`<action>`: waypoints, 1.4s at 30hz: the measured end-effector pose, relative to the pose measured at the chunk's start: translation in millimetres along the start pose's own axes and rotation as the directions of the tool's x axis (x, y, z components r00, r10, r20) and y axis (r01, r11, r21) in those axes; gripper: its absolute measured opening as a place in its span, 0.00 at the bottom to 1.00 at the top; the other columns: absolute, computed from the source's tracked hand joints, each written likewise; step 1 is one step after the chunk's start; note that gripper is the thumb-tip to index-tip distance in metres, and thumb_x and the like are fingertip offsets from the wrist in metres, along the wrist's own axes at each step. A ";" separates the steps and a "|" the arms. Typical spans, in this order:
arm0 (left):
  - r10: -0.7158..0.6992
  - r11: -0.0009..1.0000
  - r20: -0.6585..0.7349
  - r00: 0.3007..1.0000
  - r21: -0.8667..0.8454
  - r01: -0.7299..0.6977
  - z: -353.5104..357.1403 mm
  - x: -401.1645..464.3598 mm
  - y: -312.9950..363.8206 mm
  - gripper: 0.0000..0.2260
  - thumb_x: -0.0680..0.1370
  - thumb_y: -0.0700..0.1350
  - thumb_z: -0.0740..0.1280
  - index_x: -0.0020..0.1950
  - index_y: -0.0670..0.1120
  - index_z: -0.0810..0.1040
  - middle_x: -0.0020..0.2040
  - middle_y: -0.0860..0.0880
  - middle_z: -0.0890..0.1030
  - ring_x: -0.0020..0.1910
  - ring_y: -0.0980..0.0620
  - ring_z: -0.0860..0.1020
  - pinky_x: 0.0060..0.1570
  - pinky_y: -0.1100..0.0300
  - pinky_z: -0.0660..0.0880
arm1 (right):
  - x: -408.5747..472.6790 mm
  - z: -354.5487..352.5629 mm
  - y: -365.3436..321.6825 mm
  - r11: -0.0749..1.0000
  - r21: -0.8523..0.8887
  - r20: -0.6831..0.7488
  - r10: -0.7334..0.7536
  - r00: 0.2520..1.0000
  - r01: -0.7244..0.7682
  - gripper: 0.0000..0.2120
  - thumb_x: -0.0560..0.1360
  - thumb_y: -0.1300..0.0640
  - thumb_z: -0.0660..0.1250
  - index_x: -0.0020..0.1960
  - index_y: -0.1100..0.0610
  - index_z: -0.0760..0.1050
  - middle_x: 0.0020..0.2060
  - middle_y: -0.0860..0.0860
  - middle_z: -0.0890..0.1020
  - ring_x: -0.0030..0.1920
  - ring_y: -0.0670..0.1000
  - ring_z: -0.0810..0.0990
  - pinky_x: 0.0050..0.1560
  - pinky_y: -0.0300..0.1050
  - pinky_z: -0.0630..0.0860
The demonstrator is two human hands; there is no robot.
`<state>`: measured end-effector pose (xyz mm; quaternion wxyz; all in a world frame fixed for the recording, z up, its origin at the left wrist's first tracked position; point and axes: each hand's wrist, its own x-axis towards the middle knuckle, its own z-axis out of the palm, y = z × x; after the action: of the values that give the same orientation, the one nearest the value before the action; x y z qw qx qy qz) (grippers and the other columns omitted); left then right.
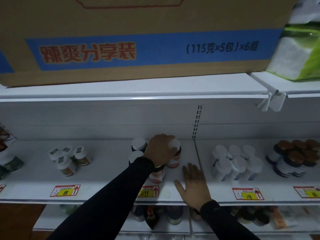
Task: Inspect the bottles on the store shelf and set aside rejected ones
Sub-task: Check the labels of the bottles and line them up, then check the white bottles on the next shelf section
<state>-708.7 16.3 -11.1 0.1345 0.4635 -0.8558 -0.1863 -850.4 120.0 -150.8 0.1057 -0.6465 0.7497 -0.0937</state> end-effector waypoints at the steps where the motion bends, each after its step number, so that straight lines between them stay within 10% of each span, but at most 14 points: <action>1: 0.000 0.999 -0.024 1.000 -0.040 -0.001 -1.9 -2.8 0.0 0.22 0.79 0.51 0.64 0.72 0.46 0.70 0.66 0.44 0.75 0.65 0.45 0.71 0.65 0.57 0.65 | 0.4 -2.9 -1.6 1.000 0.027 0.005 -0.012 1.000 0.012 0.38 0.79 0.34 0.43 0.64 0.61 0.78 0.65 0.63 0.77 0.64 0.64 0.77 0.64 0.59 0.72; 8: -0.038 0.955 -0.240 0.970 -0.295 -0.035 -20.6 -41.4 8.3 0.19 0.80 0.50 0.66 0.70 0.48 0.73 0.67 0.50 0.74 0.67 0.52 0.70 0.64 0.65 0.63 | -14.2 -66.5 -13.3 0.942 0.334 -0.143 0.012 0.990 0.037 0.21 0.81 0.48 0.59 0.71 0.57 0.70 0.68 0.54 0.73 0.67 0.54 0.72 0.63 0.39 0.66; 17: 0.113 0.913 -0.453 0.884 -0.303 -0.272 -29.3 -86.9 21.4 0.14 0.78 0.49 0.66 0.60 0.44 0.81 0.55 0.50 0.81 0.52 0.64 0.72 0.51 0.83 0.60 | -68.5 -147.1 -25.5 0.948 0.295 -0.504 0.048 0.863 0.120 0.18 0.81 0.48 0.60 0.66 0.57 0.74 0.62 0.53 0.77 0.63 0.51 0.73 0.60 0.34 0.63; 27: 0.239 0.880 -0.346 0.907 -0.318 -0.353 17.2 -81.3 47.6 0.22 0.78 0.59 0.58 0.58 0.45 0.80 0.56 0.49 0.81 0.56 0.51 0.77 0.54 0.59 0.73 | -130.6 -169.8 21.9 0.987 0.159 -0.681 0.121 0.722 -0.016 0.23 0.79 0.45 0.56 0.65 0.60 0.74 0.64 0.54 0.76 0.64 0.49 0.71 0.63 0.31 0.61; 33: 0.262 0.921 -0.274 0.925 -0.215 -0.325 57.9 -59.6 83.4 0.24 0.77 0.60 0.58 0.60 0.44 0.80 0.58 0.47 0.81 0.59 0.49 0.77 0.57 0.65 0.67 | -139.1 -168.6 81.2 0.984 0.169 -0.665 0.154 0.731 -0.054 0.24 0.79 0.45 0.56 0.65 0.60 0.74 0.64 0.54 0.76 0.64 0.51 0.72 0.63 0.42 0.70; 42: -0.083 0.996 -0.079 0.993 -0.049 0.079 115.0 -18.1 155.1 0.32 0.72 0.62 0.57 0.69 0.43 0.71 0.62 0.42 0.75 0.60 0.42 0.74 0.56 0.56 0.71 | -109.0 -180.7 175.1 0.989 0.128 -0.525 0.005 0.851 0.072 0.24 0.79 0.43 0.55 0.67 0.57 0.73 0.65 0.53 0.74 0.63 0.51 0.73 0.59 0.40 0.67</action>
<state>-860.6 131.6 -46.3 0.1719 0.5017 -0.8257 -0.1923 -1051.8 254.2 -21.8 -0.0580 -0.6003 0.7301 -0.3212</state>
